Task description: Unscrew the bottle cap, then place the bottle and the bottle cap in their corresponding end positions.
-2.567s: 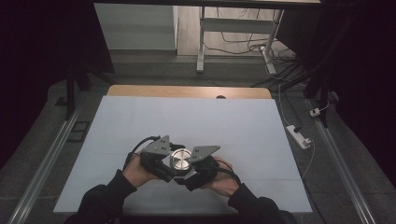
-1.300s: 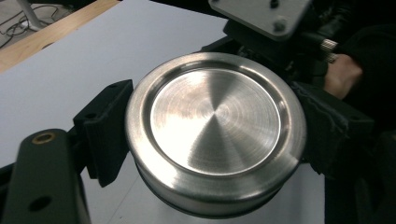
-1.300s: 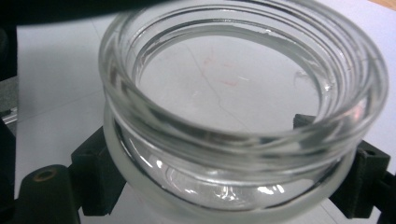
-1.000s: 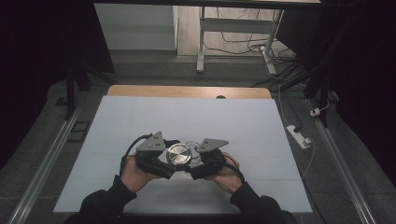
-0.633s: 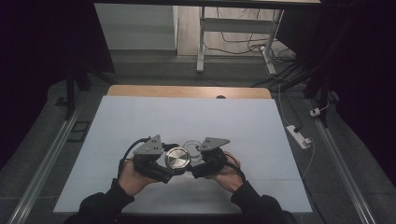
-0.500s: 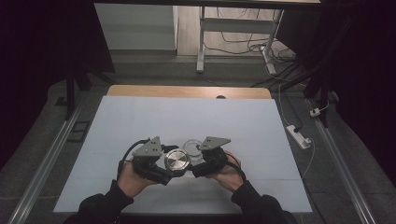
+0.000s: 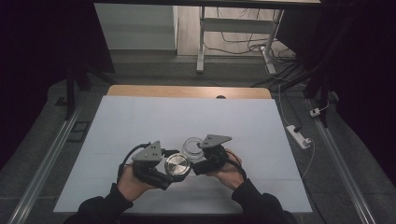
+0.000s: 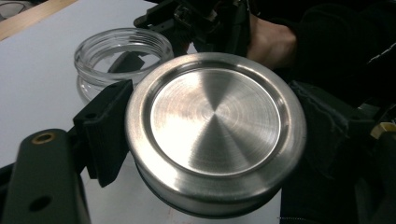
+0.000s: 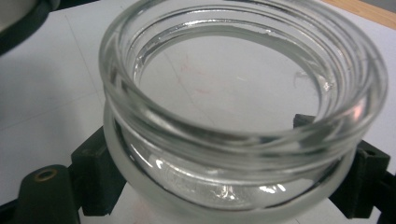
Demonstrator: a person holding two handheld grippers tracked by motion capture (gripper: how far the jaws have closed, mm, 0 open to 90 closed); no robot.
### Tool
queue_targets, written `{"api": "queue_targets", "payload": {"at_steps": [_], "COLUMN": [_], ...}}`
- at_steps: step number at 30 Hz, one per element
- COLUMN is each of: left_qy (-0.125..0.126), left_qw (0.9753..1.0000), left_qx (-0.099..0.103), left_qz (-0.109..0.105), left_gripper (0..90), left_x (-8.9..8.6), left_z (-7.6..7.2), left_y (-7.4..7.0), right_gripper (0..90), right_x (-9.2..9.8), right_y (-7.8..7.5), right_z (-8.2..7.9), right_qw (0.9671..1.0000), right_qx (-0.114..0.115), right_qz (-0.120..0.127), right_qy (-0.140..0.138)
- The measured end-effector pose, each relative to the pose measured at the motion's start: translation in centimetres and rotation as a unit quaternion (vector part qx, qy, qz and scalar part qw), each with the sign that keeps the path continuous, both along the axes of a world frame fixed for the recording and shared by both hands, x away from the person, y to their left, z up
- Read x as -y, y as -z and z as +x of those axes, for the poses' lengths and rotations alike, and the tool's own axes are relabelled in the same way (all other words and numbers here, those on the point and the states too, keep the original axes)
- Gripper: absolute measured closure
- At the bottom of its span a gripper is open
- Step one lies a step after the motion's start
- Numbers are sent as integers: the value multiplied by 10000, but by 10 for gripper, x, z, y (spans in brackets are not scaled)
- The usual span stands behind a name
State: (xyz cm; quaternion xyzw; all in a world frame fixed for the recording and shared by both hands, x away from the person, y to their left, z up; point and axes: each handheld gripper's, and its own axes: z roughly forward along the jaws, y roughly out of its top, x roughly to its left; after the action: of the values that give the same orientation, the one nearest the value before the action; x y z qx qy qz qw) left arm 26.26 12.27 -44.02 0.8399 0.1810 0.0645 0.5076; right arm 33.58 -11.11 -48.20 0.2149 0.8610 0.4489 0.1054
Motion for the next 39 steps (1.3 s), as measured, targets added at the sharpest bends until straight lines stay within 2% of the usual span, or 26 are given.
{"api": "queue_targets", "payload": {"at_steps": [21,39], "left_qy": [184,114], "left_qw": [9998,9996], "left_qx": [24,-84], "left_qz": [76,255], "left_gripper": [191,192], "left_x": [11,19], "left_z": [-8,-5], "left_y": [14,31], "right_gripper": [145,145], "right_x": [-3,-8], "right_y": [-2,-5], "right_z": [12,30], "right_qw": [10000,9997], "right_qx": [13,98], "right_qz": [35,17], "right_qy": [56,214]}}
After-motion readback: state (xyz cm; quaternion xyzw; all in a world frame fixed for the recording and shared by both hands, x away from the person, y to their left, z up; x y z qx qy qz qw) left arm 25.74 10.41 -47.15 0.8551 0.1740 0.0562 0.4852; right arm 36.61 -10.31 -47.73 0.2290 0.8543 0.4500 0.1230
